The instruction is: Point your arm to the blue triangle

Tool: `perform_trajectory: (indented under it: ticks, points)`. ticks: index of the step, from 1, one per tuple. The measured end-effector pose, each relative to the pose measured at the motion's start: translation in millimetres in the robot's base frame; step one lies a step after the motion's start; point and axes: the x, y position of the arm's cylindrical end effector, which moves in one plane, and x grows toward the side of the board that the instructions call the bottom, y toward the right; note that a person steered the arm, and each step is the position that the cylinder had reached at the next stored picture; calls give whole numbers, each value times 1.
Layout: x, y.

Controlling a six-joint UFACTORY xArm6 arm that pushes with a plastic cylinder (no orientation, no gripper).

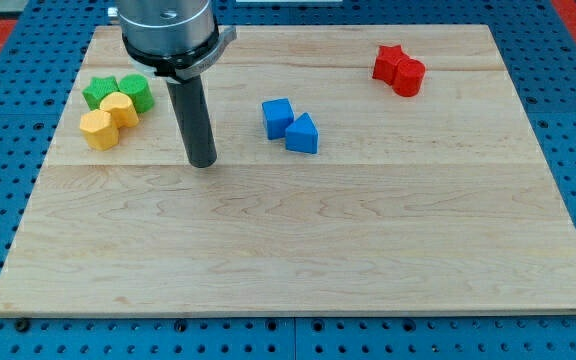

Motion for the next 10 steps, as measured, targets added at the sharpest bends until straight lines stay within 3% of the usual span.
perform_trajectory:
  ticks: [9, 10]
  points:
    - [0, 57]
    - [17, 61]
